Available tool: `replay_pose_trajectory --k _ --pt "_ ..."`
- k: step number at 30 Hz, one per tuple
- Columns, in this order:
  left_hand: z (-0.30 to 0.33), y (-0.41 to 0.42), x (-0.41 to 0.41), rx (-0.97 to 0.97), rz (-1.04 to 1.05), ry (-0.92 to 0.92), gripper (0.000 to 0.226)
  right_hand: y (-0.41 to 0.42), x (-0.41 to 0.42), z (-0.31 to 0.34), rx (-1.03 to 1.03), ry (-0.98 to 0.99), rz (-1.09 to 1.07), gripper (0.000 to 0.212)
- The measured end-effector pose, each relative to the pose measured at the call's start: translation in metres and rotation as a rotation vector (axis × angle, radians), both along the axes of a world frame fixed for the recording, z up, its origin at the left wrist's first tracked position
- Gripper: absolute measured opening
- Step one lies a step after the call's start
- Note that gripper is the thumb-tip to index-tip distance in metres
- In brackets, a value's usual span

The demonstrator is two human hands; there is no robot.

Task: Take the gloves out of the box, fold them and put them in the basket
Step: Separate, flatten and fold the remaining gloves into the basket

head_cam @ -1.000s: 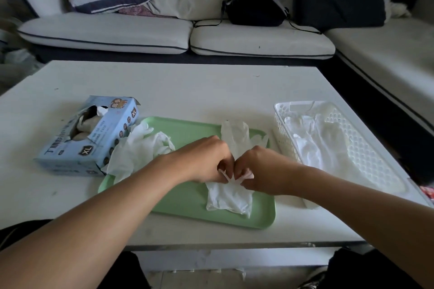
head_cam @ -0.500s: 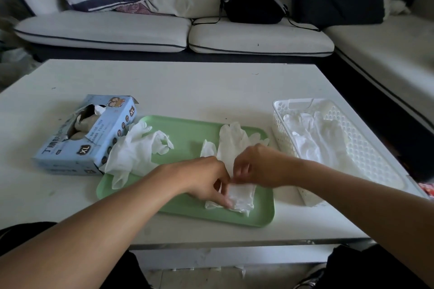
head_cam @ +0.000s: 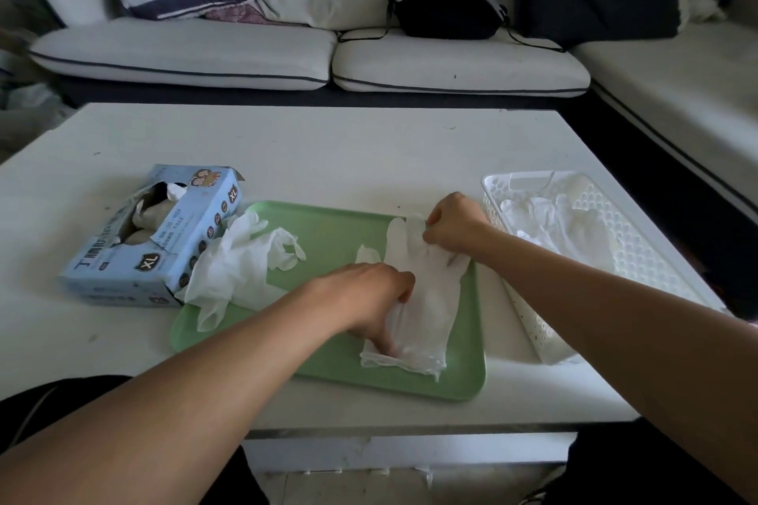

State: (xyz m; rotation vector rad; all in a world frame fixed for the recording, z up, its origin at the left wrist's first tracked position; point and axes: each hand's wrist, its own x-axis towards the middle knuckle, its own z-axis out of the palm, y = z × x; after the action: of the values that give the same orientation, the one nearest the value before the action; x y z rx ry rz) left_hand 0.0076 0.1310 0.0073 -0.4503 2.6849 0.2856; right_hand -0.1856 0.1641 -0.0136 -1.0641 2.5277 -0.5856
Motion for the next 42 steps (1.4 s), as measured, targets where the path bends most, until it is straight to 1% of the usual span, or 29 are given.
replay_pose_trajectory --k 2,6,9,14,18,22,25,29,32,35,38,40,42 --pt "0.0 -0.001 0.001 0.004 0.002 -0.012 0.086 -0.003 -0.002 0.003 -0.034 -0.01 -0.034 0.028" --pt "0.001 0.0 0.001 0.017 -0.007 -0.019 0.093 -0.002 -0.004 0.005 -0.036 0.036 -0.043 0.024" --pt "0.001 -0.001 0.0 0.01 -0.015 -0.015 0.095 -0.004 -0.004 0.003 -0.022 0.009 -0.047 0.026" --pt "0.0 -0.002 0.002 0.022 -0.002 -0.016 0.095 -0.001 -0.001 0.005 0.068 -0.011 -0.009 0.031" --pt "-0.001 -0.003 0.002 0.034 0.016 -0.014 0.095 -0.001 0.002 0.002 0.067 -0.051 0.012 0.025" --pt "-0.003 -0.003 0.002 0.037 0.023 -0.021 0.096 -0.005 -0.004 0.003 -0.021 0.013 0.002 0.014" --pt "-0.003 -0.004 0.002 0.041 0.027 -0.02 0.096 -0.005 -0.009 0.001 -0.032 0.101 0.017 0.014" --pt "-0.001 -0.002 0.002 0.027 0.004 -0.013 0.096 -0.002 -0.004 -0.007 0.108 0.17 0.08 0.024" --pt "-0.001 -0.003 0.001 0.034 0.005 -0.024 0.096 -0.003 -0.002 0.001 0.099 0.1 0.077 0.025" --pt "0.0 -0.003 0.001 0.052 0.018 -0.056 0.095 -0.001 -0.011 0.024 0.083 0.044 0.053 0.022" --pt "0.0 -0.004 0.001 0.06 0.013 -0.053 0.094 0.007 -0.015 0.038 0.197 0.117 0.15 0.019" --pt "0.0 -0.004 0.001 0.053 0.009 -0.051 0.094 0.012 -0.01 0.035 0.288 0.167 0.226 0.019" --pt "-0.001 -0.003 0.0 0.046 0.003 -0.047 0.094 0.016 -0.003 0.026 0.371 0.269 0.292 0.019"
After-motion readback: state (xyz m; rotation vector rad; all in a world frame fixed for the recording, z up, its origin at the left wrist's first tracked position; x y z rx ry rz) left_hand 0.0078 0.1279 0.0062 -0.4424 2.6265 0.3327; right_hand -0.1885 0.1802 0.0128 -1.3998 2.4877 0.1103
